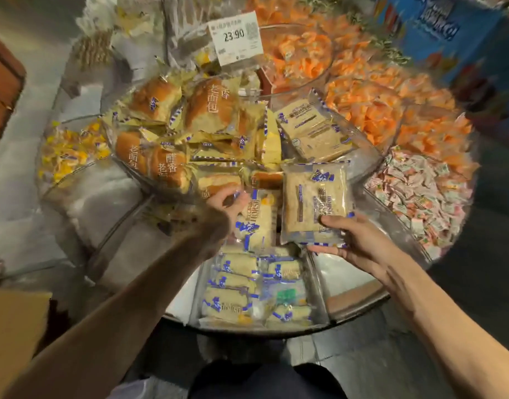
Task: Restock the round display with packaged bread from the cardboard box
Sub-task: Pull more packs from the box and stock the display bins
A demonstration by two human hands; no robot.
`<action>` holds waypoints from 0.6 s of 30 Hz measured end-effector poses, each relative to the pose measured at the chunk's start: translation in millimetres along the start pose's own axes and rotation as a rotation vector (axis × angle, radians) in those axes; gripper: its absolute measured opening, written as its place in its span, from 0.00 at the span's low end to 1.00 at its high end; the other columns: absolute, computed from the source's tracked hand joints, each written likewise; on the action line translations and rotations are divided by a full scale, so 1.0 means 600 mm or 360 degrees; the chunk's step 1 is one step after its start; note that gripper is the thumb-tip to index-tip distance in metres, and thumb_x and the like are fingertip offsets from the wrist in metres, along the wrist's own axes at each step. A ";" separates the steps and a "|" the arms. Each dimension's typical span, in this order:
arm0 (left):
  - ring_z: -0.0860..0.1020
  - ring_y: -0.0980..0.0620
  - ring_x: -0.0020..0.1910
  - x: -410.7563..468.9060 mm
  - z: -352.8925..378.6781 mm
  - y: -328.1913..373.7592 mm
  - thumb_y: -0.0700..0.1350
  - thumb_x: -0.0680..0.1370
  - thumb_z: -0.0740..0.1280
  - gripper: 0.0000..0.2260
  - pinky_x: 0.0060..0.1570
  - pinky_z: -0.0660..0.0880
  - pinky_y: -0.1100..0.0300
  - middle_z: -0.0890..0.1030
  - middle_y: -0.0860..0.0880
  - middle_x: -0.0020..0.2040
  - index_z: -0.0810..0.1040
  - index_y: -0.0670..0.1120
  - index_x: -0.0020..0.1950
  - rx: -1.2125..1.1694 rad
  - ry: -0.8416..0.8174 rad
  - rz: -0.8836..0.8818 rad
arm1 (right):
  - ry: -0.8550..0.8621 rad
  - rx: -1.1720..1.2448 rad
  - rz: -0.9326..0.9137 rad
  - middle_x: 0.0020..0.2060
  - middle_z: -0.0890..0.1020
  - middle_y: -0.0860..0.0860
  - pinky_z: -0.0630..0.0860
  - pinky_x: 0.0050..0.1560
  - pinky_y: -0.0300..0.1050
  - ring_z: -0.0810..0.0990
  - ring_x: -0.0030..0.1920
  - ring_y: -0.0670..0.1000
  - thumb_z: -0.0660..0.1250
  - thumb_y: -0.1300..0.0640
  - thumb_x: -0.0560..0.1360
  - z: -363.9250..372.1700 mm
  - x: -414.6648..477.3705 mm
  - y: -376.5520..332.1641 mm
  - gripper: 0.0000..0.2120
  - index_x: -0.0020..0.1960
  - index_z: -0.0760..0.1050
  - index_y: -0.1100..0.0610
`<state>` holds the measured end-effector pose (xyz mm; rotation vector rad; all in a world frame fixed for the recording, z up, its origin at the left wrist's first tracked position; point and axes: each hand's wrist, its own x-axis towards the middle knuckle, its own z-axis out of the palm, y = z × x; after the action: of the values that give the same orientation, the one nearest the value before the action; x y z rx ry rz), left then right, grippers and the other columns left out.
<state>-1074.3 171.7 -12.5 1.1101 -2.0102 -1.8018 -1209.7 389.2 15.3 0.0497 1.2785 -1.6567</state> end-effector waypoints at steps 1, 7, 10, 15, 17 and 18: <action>0.73 0.54 0.28 -0.005 -0.001 -0.002 0.50 0.82 0.64 0.11 0.19 0.69 0.64 0.79 0.46 0.51 0.76 0.47 0.62 -0.0071 -0.0014 -0.0065 | -0.0004 -0.0012 0.0019 0.51 0.85 0.61 0.83 0.40 0.57 0.86 0.50 0.59 0.71 0.68 0.67 -0.006 -0.002 -0.004 0.30 0.68 0.69 0.65; 0.79 0.48 0.37 -0.014 -0.032 -0.025 0.45 0.76 0.67 0.11 0.39 0.76 0.53 0.79 0.41 0.44 0.78 0.40 0.55 -0.0689 -0.0203 -0.0468 | 0.0013 -0.0045 0.0001 0.54 0.84 0.62 0.84 0.41 0.55 0.86 0.51 0.60 0.69 0.66 0.68 -0.051 -0.011 -0.025 0.23 0.63 0.76 0.63; 0.78 0.43 0.42 -0.011 -0.034 -0.044 0.38 0.77 0.66 0.10 0.40 0.76 0.51 0.80 0.36 0.47 0.77 0.36 0.56 -0.0483 -0.0211 -0.0475 | 0.0039 -0.0067 -0.0004 0.55 0.84 0.62 0.84 0.43 0.55 0.85 0.53 0.60 0.68 0.67 0.69 -0.067 -0.020 -0.030 0.20 0.62 0.76 0.62; 0.75 0.54 0.33 -0.001 -0.009 -0.054 0.36 0.78 0.69 0.08 0.34 0.73 0.63 0.77 0.49 0.36 0.80 0.40 0.56 0.0329 -0.0190 -0.0212 | 0.0076 -0.0087 -0.0012 0.52 0.85 0.61 0.84 0.43 0.54 0.86 0.49 0.58 0.69 0.67 0.68 -0.086 -0.030 -0.033 0.18 0.59 0.77 0.62; 0.80 0.52 0.44 0.010 0.011 -0.053 0.37 0.77 0.71 0.14 0.41 0.75 0.66 0.82 0.48 0.47 0.79 0.43 0.62 0.0608 -0.0266 -0.0034 | 0.0079 -0.0118 -0.0029 0.52 0.85 0.61 0.84 0.44 0.55 0.86 0.49 0.59 0.69 0.66 0.68 -0.091 -0.035 -0.031 0.19 0.59 0.77 0.61; 0.81 0.49 0.49 0.017 0.020 -0.053 0.38 0.76 0.73 0.16 0.45 0.77 0.64 0.82 0.47 0.52 0.78 0.42 0.63 0.0678 -0.0303 0.0052 | 0.0081 -0.0123 -0.0032 0.53 0.85 0.61 0.84 0.44 0.55 0.86 0.50 0.59 0.71 0.66 0.67 -0.093 -0.038 -0.031 0.21 0.60 0.76 0.61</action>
<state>-1077.0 175.5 -47.5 1.0295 -2.5945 -1.5535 -1239.6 444.8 16.3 0.0323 1.3845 -1.6306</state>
